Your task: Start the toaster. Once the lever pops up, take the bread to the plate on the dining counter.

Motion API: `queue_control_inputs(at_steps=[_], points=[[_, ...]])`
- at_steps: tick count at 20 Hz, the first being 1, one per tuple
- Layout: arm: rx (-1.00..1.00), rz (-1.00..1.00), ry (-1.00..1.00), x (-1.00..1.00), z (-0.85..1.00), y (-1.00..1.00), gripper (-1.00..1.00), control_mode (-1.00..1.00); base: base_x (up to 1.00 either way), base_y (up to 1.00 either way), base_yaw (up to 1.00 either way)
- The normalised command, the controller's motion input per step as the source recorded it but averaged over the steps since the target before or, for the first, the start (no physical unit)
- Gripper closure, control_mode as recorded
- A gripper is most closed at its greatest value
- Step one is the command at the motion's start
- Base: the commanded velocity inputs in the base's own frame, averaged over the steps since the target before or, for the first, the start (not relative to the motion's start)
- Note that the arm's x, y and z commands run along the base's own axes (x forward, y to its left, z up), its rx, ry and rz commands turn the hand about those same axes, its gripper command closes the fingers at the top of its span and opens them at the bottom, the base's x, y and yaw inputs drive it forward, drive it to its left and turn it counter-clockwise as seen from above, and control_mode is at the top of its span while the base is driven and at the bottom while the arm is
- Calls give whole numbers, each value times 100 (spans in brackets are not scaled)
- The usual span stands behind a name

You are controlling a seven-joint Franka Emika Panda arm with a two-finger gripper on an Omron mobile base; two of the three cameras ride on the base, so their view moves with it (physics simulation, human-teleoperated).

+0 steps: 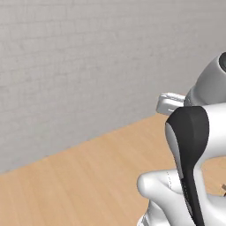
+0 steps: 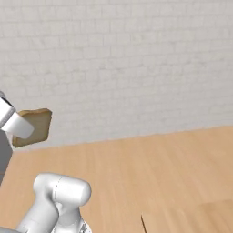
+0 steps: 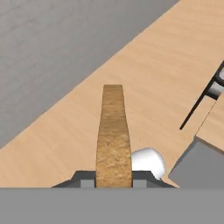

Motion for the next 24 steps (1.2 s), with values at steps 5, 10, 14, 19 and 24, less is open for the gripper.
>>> queue_control_inputs(at_steps=[5, 10, 14, 19, 24], points=[[0, 0, 0, 0, 0, 0, 100, 100, 92, 17, -48], [0, 0, 0, 0, 0, 0, 100, 100, 83, 14, -56], [0, 0, 0, 0, 0, 0, 100, 100, 74, 8, -59], [0, 0, 0, 0, 0, 0, 100, 100, 77, 10, -59], [0, 0, 0, 0, 0, 0, 100, 100, 85, 21, -56]])
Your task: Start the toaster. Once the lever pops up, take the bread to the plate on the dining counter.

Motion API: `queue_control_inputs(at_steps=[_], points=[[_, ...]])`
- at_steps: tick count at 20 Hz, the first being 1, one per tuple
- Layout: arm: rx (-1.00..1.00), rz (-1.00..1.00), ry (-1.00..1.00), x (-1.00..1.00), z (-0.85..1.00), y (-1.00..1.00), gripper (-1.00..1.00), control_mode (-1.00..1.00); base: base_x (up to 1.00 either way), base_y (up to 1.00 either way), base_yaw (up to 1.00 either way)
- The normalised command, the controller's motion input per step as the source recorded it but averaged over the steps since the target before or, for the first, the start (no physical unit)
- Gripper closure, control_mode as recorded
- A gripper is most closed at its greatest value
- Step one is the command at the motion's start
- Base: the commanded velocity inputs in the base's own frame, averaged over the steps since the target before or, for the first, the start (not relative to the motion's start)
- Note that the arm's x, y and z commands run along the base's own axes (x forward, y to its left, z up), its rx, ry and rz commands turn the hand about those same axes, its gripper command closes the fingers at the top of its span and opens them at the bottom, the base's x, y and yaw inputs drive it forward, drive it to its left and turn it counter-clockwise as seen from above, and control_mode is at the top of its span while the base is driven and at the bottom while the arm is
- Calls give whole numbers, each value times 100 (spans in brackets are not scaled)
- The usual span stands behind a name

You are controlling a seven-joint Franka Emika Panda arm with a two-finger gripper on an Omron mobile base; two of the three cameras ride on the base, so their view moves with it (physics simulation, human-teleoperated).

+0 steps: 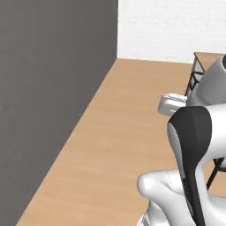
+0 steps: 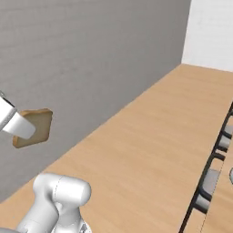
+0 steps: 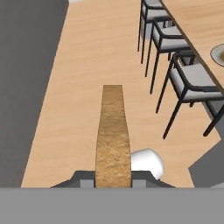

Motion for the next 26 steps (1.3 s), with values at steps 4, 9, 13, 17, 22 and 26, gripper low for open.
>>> queue_control_inputs(at_steps=[4, 9, 13, 17, 22, 26], points=[[0, 0, 0, 0, 0, 0, 100, 100, 82, 24, -57], [0, 0, 0, 0, 0, 0, 100, 100, 70, 21, -61], [0, 0, 0, 0, 0, 0, 100, 100, 59, 15, -63], [0, 0, 0, 0, 0, 0, 100, 100, 48, 0, -64], [0, 0, 0, 0, 0, 0, 100, 100, 49, 1, -66], [0, 0, 0, 0, 0, 0, 100, 100, 44, 1, -65]])
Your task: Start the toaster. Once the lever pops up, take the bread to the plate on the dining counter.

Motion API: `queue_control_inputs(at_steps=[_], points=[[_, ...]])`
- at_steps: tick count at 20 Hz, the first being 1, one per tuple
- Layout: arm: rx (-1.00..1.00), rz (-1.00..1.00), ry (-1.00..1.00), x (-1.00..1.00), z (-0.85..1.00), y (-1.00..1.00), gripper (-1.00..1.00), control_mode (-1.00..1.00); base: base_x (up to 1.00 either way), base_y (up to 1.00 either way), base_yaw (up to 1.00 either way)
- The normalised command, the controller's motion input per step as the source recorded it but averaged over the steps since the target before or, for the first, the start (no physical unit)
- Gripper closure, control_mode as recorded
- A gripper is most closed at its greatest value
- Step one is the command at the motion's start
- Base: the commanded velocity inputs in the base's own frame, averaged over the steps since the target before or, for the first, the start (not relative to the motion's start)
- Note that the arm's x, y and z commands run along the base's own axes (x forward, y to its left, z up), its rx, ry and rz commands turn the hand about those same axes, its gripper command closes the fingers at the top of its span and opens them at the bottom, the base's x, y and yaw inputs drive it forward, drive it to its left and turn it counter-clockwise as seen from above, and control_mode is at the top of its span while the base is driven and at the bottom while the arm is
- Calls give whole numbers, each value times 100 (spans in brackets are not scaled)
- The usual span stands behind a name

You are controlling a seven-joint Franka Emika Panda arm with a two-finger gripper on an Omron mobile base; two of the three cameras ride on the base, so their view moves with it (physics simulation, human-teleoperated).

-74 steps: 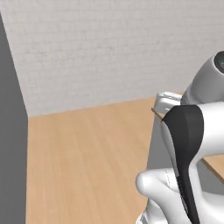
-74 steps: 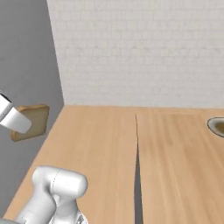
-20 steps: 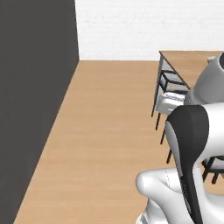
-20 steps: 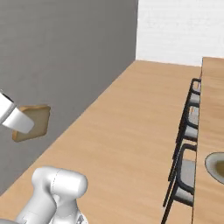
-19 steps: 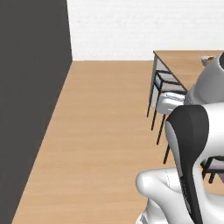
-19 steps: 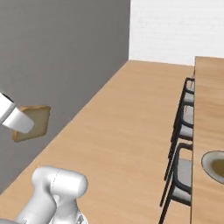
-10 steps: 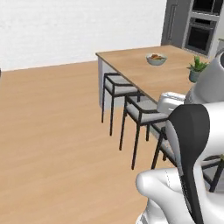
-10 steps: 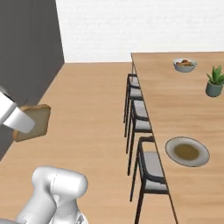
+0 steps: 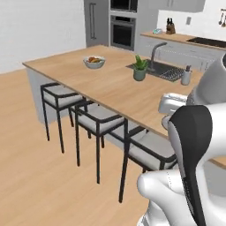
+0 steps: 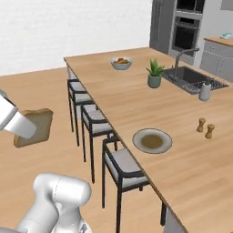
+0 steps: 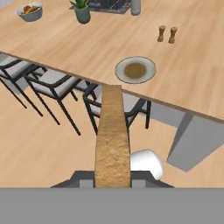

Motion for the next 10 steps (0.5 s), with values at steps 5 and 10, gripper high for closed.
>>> queue_control_inputs(at_steps=[5, 10], points=[[0, 0, 0, 0, 0, 0, 100, 100, 43, 8, -64], [0, 0, 0, 0, 0, 0, 100, 100, 33, 15, -62]])
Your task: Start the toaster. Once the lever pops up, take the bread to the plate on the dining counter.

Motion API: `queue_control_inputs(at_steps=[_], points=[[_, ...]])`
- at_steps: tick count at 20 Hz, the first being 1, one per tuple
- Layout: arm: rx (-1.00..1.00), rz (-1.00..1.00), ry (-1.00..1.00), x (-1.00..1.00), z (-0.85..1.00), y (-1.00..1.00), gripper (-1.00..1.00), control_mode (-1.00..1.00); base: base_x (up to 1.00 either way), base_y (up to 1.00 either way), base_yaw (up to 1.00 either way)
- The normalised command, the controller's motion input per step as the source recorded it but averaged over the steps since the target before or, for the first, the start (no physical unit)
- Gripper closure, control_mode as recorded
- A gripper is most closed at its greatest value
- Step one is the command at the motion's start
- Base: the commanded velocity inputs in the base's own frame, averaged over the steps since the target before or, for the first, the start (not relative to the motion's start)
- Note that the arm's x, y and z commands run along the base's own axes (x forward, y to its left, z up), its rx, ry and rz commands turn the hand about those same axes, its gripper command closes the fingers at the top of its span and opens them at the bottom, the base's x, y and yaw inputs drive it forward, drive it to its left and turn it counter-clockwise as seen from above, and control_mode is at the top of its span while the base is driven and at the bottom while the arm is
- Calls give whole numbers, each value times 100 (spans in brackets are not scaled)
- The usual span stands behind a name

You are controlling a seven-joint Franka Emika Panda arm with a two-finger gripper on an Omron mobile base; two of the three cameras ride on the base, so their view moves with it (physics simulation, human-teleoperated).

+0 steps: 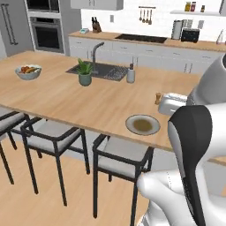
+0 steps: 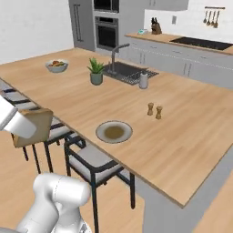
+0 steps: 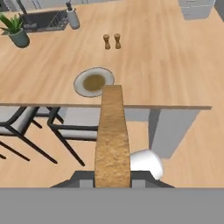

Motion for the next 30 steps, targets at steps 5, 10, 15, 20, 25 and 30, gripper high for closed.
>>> queue_control_inputs(at_steps=[5, 10, 15, 20, 25, 30], points=[[0, 0, 0, 0, 0, 0, 100, 100, 33, 38, -57], [0, 0, 0, 0, 0, 0, 100, 100, 42, 49, -53], [0, 0, 0, 0, 0, 0, 100, 100, 28, 58, -48], [0, 0, 0, 0, 0, 0, 100, 100, 32, 63, -36], [0, 0, 0, 0, 0, 0, 100, 100, 77, 24, -26], [0, 0, 0, 0, 0, 0, 100, 100, 77, 0, -11]])
